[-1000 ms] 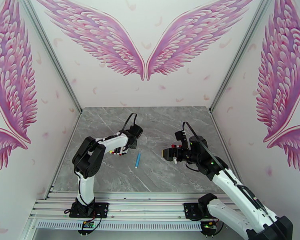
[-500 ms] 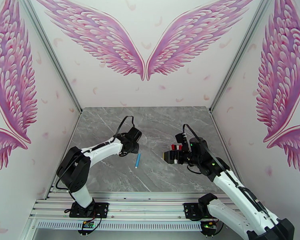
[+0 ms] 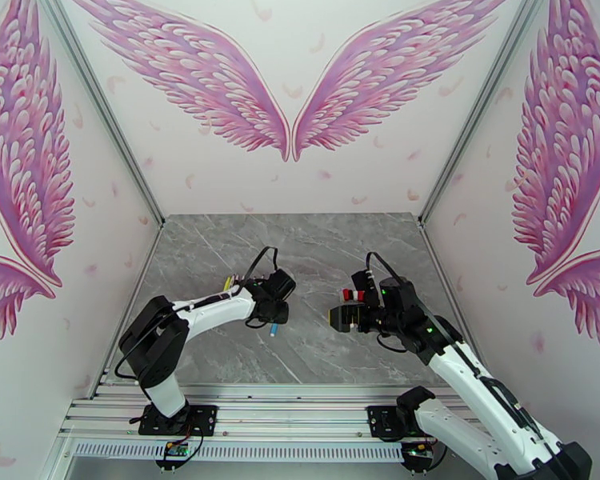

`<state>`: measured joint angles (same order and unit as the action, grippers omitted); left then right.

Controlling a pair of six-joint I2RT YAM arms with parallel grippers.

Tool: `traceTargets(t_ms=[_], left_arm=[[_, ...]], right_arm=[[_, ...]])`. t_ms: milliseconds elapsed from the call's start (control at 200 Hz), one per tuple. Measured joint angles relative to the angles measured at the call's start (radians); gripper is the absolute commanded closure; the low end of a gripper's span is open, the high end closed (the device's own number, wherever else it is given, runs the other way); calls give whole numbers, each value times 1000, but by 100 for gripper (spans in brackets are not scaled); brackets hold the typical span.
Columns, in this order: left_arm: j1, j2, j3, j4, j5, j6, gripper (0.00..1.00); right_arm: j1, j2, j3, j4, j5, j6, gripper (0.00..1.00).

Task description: Open the pen caps

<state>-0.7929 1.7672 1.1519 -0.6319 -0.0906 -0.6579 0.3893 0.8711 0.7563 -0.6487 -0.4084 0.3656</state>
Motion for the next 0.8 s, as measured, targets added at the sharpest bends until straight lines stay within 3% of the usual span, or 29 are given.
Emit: traceTargets(t_ms=[800], left_arm=[[1, 142, 91, -80, 19, 6, 68]], right_arm=[[0, -4, 0, 0, 0, 0, 1]])
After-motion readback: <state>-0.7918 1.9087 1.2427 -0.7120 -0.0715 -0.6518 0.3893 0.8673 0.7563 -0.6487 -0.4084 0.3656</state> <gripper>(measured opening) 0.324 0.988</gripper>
